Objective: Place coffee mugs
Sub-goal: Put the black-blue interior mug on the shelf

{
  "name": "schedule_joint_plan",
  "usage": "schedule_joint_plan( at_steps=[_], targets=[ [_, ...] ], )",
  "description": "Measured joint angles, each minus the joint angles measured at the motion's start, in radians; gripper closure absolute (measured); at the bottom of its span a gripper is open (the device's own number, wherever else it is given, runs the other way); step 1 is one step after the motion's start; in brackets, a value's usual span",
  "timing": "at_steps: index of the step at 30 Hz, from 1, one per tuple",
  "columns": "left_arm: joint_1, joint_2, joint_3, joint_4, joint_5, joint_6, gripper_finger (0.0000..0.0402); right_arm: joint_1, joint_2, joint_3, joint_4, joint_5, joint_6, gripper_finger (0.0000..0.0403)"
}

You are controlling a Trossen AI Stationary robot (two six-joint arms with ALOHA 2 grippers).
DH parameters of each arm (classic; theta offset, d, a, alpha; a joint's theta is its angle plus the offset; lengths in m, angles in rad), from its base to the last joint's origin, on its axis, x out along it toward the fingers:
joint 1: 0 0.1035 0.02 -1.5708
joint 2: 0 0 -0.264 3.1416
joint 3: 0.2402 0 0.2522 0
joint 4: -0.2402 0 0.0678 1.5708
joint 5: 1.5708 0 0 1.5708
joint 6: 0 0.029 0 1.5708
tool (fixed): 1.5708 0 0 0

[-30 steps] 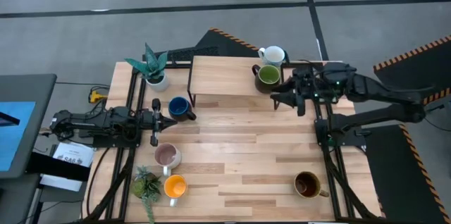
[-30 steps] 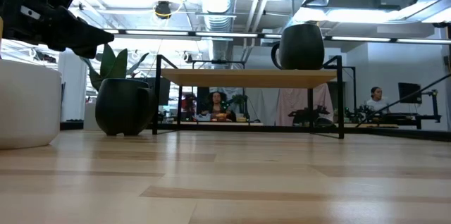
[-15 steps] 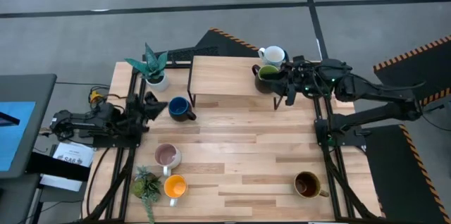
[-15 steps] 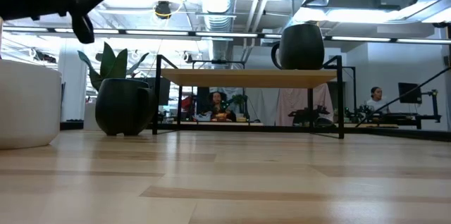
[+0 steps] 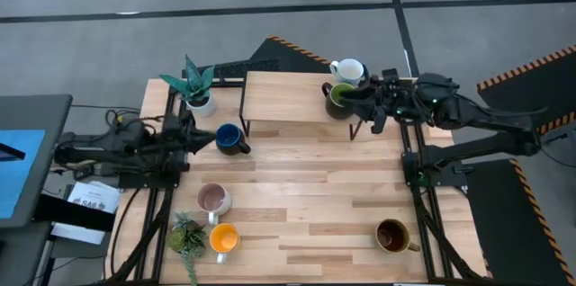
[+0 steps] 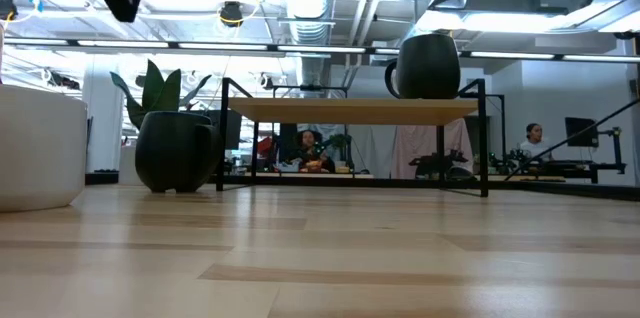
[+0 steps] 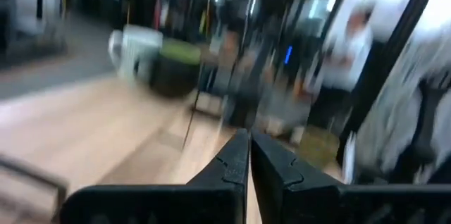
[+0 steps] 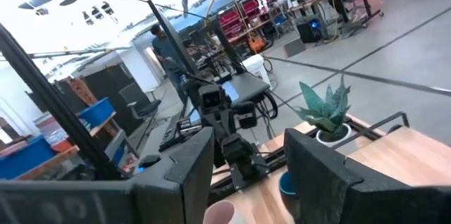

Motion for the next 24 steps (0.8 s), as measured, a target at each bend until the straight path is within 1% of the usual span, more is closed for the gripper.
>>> schedule_joint_plan(
  at_steps=[3, 5, 7, 9, 14, 17, 20, 24],
  targets=[
    [0.0, 0.114, 0.16, -0.278, 0.026, -0.004, 0.0383, -0.001, -0.019, 0.0, -0.014, 0.0, -0.015, 0.0205],
    [0.0, 0.193, 0.246, -0.43, 0.029, -0.012, 0.0362, -0.001, -0.028, 0.0, -0.035, 0.0, -0.016, 0.0205],
    [0.0, 0.27, 0.313, -0.545, 0.028, -0.01, 0.0336, -0.001, -0.035, 0.0, -0.066, -0.001, -0.017, 0.0205],
    [0.0, 0.351, 0.356, -0.616, 0.025, 0.004, 0.0306, -0.001, -0.038, 0.0, -0.085, -0.001, -0.017, 0.0204],
    [0.001, 0.56, 0.387, -0.688, -0.019, 0.037, 0.0227, -0.001, -0.062, 0.0, -0.135, -0.003, -0.017, 0.0204],
    [0.009, 0.665, 0.388, -0.705, -0.024, 0.091, 0.0194, -0.001, -0.081, 0.0, -0.146, -0.003, -0.043, 0.0204],
    [0.041, 0.754, 0.388, -0.709, -0.019, 0.125, 0.0179, -0.001, -0.1, 0.0, -0.148, -0.003, -0.067, 0.0204],
    [0.1, 0.812, 0.388, -0.698, -0.036, 0.151, 0.0176, -0.001, -0.113, 0.0, -0.151, -0.003, -0.07, 0.0204]
  ],
)
